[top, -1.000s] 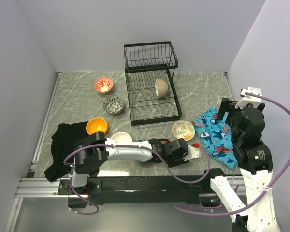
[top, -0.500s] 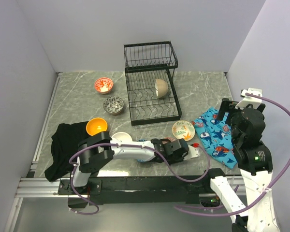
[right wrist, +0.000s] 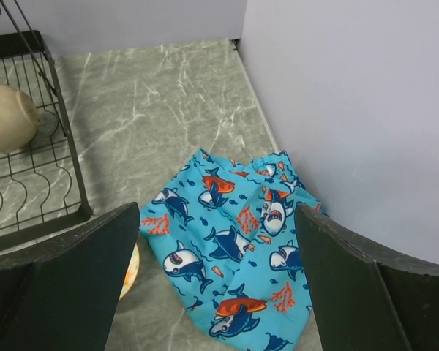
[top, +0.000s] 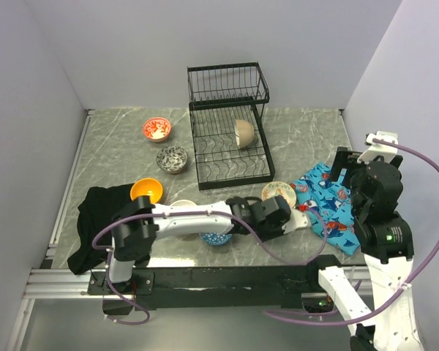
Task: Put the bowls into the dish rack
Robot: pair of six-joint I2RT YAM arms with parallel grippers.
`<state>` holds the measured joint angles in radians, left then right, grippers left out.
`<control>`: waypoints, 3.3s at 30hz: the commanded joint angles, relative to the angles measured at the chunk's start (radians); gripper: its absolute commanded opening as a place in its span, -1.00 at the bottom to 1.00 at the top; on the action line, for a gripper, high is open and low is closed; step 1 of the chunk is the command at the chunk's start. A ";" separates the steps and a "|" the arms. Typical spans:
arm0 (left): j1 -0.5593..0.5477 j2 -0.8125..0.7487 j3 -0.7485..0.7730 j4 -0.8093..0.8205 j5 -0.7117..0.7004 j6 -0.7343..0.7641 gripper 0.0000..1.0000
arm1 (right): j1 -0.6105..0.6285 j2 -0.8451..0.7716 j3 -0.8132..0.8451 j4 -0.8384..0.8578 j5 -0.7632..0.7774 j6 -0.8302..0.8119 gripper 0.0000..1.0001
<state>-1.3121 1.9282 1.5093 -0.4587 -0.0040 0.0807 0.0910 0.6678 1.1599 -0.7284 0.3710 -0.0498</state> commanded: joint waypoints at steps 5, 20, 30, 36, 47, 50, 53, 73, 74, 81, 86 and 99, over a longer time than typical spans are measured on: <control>0.166 -0.153 0.305 -0.219 0.211 -0.073 -0.98 | -0.007 0.119 0.107 0.033 -0.070 -0.009 0.89; 0.717 -0.324 -0.239 0.628 0.699 -0.421 -0.98 | -0.014 0.440 0.257 0.093 -0.038 0.008 0.89; 0.781 -0.154 -0.343 1.222 0.672 -0.855 -0.98 | -0.019 0.575 0.334 0.084 -0.032 -0.079 0.86; 0.783 -0.052 -0.351 1.305 0.645 -1.007 -0.98 | -0.020 0.595 0.360 0.064 -0.058 -0.070 0.87; 0.791 0.003 -0.420 1.493 0.550 -1.174 -0.98 | -0.019 0.581 0.321 0.055 -0.052 -0.027 0.86; 0.795 0.011 -0.420 1.486 0.526 -1.184 -0.98 | -0.019 0.582 0.311 0.050 -0.050 -0.015 0.85; 0.797 0.031 -0.393 1.477 0.501 -1.185 -0.98 | -0.020 0.585 0.310 0.055 -0.055 -0.010 0.85; 0.791 0.153 -0.252 1.407 0.325 -1.190 -0.98 | -0.019 0.612 0.322 0.027 -0.052 -0.005 0.83; 0.791 0.153 -0.251 1.396 0.314 -1.196 -0.98 | -0.019 0.613 0.320 0.026 -0.055 -0.004 0.83; 0.789 0.189 -0.206 1.399 0.291 -1.190 -0.98 | -0.019 0.635 0.339 0.018 -0.063 0.008 0.82; 0.789 0.239 -0.135 1.420 0.291 -1.167 -0.98 | -0.016 0.645 0.351 0.014 -0.064 0.008 0.81; 0.798 0.290 -0.090 1.519 0.346 -1.095 -0.98 | -0.014 0.647 0.336 0.011 -0.064 0.010 0.79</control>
<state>-0.5243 2.2440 1.3636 0.9157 0.3412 -1.0523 0.0784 1.3190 1.4719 -0.7280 0.3080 -0.0490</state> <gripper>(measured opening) 0.112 0.897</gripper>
